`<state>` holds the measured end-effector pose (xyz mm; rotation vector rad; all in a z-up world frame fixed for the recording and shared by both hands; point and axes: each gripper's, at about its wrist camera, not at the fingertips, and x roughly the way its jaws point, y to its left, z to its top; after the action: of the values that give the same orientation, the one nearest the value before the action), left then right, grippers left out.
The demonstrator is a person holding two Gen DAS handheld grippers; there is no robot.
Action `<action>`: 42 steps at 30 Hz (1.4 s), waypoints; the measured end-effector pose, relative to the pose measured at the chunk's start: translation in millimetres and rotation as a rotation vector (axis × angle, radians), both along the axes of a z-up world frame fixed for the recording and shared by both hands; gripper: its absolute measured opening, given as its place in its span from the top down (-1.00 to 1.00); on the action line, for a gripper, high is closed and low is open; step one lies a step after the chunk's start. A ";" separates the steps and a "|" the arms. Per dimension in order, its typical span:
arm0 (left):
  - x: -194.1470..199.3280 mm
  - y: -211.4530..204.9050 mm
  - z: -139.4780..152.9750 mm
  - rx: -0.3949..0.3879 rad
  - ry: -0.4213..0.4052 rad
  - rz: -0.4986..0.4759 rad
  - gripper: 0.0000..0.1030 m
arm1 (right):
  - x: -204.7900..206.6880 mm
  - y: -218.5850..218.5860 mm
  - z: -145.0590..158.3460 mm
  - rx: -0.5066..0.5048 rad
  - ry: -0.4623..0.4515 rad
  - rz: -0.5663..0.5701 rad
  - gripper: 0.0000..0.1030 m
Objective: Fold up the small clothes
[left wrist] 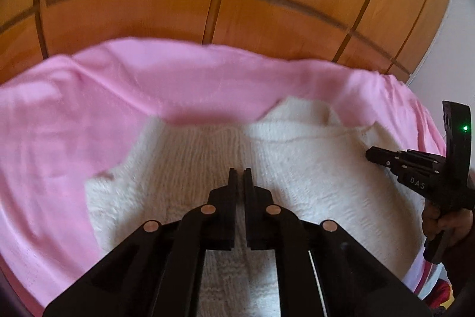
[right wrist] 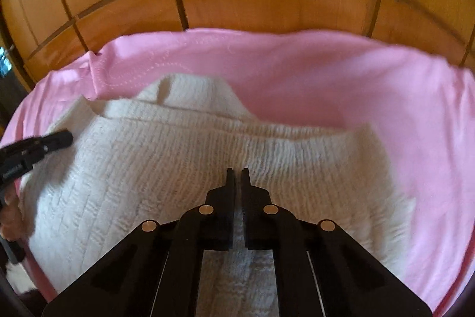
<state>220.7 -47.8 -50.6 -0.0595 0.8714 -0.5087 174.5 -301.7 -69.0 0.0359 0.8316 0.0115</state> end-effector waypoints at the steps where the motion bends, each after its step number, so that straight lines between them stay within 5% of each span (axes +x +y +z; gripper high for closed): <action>1: -0.6 0.8 4.8 -0.005 -0.017 0.006 0.94 | 0.0 -2.4 3.2 -0.005 -0.016 -0.004 0.95; 8: 17.3 -10.6 19.5 0.022 -0.091 0.092 0.94 | 3.9 -7.4 29.5 -0.023 -0.126 -0.069 0.95; 14: 51.1 -28.8 -38.5 0.154 0.025 0.137 0.90 | 37.3 -9.0 -28.4 -0.064 -0.022 -0.152 0.95; 20: 50.5 -17.2 -33.6 0.103 0.060 0.152 0.85 | 38.7 -10.9 -32.7 -0.049 -0.032 -0.154 0.90; 22: 40.3 -10.9 -23.3 0.095 0.062 0.175 0.67 | 36.6 -19.2 -29.1 0.006 -0.025 -0.149 0.82; 24: 18.5 -1.2 -8.7 0.089 0.027 0.176 0.57 | 28.0 -25.0 -20.0 0.039 -0.022 -0.156 0.42; 25: 8.0 3.8 -3.7 0.078 0.010 0.169 0.47 | 20.0 -25.6 -13.2 0.043 -0.038 -0.161 -0.07; 26: -2.5 9.8 0.7 0.067 -0.004 0.163 0.46 | 6.3 -25.3 -4.3 0.057 -0.070 -0.150 -0.20; 34: -95.4 5.0 13.8 0.029 -0.076 0.004 0.39 | -81.4 37.9 10.8 0.040 -0.088 0.096 -0.20; 39: -122.7 -10.9 -25.5 0.117 0.010 -0.049 0.34 | -113.4 79.1 -31.5 -0.083 -0.022 0.169 -0.20; 42: -122.6 -5.7 -40.2 0.095 0.016 -0.033 0.35 | -118.9 74.2 -53.1 -0.108 -0.065 0.182 -0.22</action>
<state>98.1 -53.4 -90.8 0.0373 0.9123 -0.4976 55.6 -227.5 -122.1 -0.1416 0.7669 0.1383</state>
